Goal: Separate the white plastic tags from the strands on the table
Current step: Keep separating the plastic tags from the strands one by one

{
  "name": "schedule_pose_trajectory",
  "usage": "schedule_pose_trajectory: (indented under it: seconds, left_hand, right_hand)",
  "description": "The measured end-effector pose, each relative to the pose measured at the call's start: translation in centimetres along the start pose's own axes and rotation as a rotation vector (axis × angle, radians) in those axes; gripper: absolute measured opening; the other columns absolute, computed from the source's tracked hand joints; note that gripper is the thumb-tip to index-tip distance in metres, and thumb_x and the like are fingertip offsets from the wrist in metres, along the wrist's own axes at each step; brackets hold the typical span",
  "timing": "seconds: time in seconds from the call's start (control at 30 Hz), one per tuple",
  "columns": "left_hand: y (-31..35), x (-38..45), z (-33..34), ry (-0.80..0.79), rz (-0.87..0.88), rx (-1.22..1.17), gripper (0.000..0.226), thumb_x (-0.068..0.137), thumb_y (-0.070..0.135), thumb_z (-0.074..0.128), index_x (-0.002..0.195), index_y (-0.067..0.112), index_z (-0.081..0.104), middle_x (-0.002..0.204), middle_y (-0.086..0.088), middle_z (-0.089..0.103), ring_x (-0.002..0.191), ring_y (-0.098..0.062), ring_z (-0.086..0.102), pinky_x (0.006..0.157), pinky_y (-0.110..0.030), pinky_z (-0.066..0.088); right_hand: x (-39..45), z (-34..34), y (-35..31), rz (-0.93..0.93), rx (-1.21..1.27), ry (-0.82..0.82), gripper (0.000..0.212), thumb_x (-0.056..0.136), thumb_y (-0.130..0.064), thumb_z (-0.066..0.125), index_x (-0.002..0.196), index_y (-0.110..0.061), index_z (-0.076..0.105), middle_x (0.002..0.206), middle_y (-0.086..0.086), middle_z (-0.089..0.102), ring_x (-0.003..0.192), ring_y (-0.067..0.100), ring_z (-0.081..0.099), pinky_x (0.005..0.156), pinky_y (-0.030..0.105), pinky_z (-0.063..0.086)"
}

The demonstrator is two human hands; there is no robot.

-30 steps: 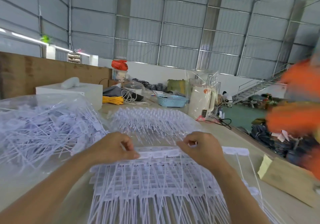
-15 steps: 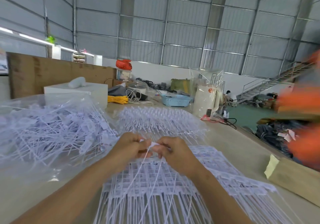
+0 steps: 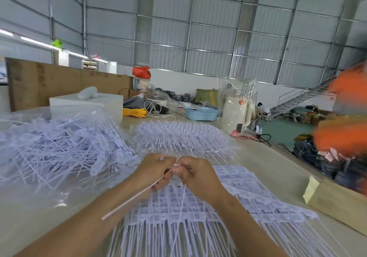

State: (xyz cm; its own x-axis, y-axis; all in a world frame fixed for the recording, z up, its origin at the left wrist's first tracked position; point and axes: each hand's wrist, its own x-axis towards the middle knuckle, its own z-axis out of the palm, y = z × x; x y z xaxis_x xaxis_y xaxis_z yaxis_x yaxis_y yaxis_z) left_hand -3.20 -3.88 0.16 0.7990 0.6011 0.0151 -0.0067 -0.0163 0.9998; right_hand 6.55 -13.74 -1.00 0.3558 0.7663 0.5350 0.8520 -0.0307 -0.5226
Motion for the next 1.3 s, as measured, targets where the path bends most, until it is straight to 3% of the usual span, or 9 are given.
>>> schedule_pose_trajectory:
  seconds: [0.17,0.23,0.33,0.53,0.7,0.93,1.0,1.07,1.3]
  left_hand:
    - [2.0,0.9,-3.6,0.087,-0.104,-0.407,0.033,0.096,0.001,0.042,0.065,0.014,0.04,0.032,0.005,0.032,0.021,-0.003,0.025,0.025,-0.01,0.015]
    - [2.8,1.4,-7.5,0.288,0.027,-0.58,0.034,0.098,0.005,0.038,0.066,0.016,0.033,0.031,0.005,0.032,0.022,-0.003,0.028,0.026,-0.011,0.02]
    - [3.1,1.4,-8.9,0.529,0.294,-0.395,0.027,0.095,0.016,0.054,0.07,0.013,0.044,0.037,0.001,0.053,0.033,-0.008,0.052,0.037,-0.014,0.042]
    - [0.4,0.2,0.1,0.091,0.254,-0.027,0.007,0.091,0.014,0.059,0.085,0.015,0.056,0.053,-0.005,0.064,0.039,-0.01,0.049,0.037,-0.019,0.037]
    - [0.0,-0.4,2.3,-0.197,0.043,-0.219,0.036,0.096,0.041,0.043,0.083,0.012,0.059,0.06,-0.005,0.048,0.046,-0.013,0.038,0.042,-0.019,0.023]
    - [-0.6,-0.6,1.7,-0.04,0.242,0.067,0.02,0.092,0.02,0.057,0.077,0.007,0.061,0.052,0.003,0.057,0.046,-0.011,0.044,0.043,-0.018,0.034]
    - [-0.4,-0.6,1.5,0.007,0.269,0.084,0.021,0.092,0.019,0.057,0.075,0.006,0.062,0.051,0.001,0.056,0.045,-0.011,0.044,0.044,-0.018,0.035]
    - [-0.2,-0.6,1.4,0.062,0.306,0.113,0.019,0.09,0.015,0.057,0.072,0.009,0.061,0.05,-0.001,0.054,0.044,-0.01,0.043,0.043,-0.019,0.035]
    - [0.5,-0.7,1.3,0.084,0.434,0.223,0.029,0.093,0.025,0.058,0.072,0.006,0.06,0.041,0.004,0.051,0.035,-0.004,0.041,0.039,-0.013,0.033]
  right_hand:
    - [-0.2,-0.7,-0.5,-0.228,-0.316,0.128,0.029,0.092,-0.035,0.055,0.079,-0.011,0.066,0.066,0.003,0.063,0.061,0.02,0.056,0.057,0.029,0.042]
    - [-0.5,-1.8,-0.2,-0.207,-0.273,0.237,0.03,0.091,-0.033,0.053,0.074,-0.011,0.065,0.061,0.0,0.061,0.058,0.02,0.056,0.055,0.03,0.045]
    - [-0.3,-3.2,0.2,-0.037,-0.013,0.352,0.021,0.093,-0.02,0.056,0.072,-0.016,0.059,0.061,-0.006,0.056,0.062,0.016,0.054,0.064,0.032,0.044]
    - [-0.2,-1.9,-1.6,-0.148,0.091,0.243,0.014,0.089,-0.013,0.06,0.075,-0.014,0.06,0.077,-0.001,0.054,0.073,0.002,0.047,0.067,0.014,0.036]
    - [-0.4,-2.4,-1.0,-0.082,0.106,0.065,0.021,0.091,-0.003,0.053,0.101,-0.02,0.063,0.095,-0.004,0.041,0.086,0.001,0.047,0.079,0.008,0.037]
    - [-0.4,-2.3,0.0,-0.04,0.017,0.046,0.058,0.082,-0.014,0.069,0.132,-0.023,0.042,0.107,-0.014,0.033,0.08,-0.013,0.044,0.07,0.002,0.037]
    - [-0.3,-2.6,0.4,0.026,0.023,0.067,0.053,0.076,-0.027,0.075,0.122,-0.027,0.048,0.103,-0.021,0.038,0.075,-0.009,0.045,0.068,0.004,0.038]
    - [-0.3,-2.7,0.4,0.079,0.008,-0.014,0.014,0.083,-0.031,0.068,0.093,-0.025,0.061,0.085,-0.016,0.052,0.069,-0.001,0.049,0.066,0.015,0.041]
    - [-0.7,-1.9,-0.5,-0.008,0.071,-0.022,0.022,0.094,-0.013,0.053,0.077,-0.011,0.067,0.063,-0.009,0.062,0.057,0.007,0.052,0.064,0.029,0.047]
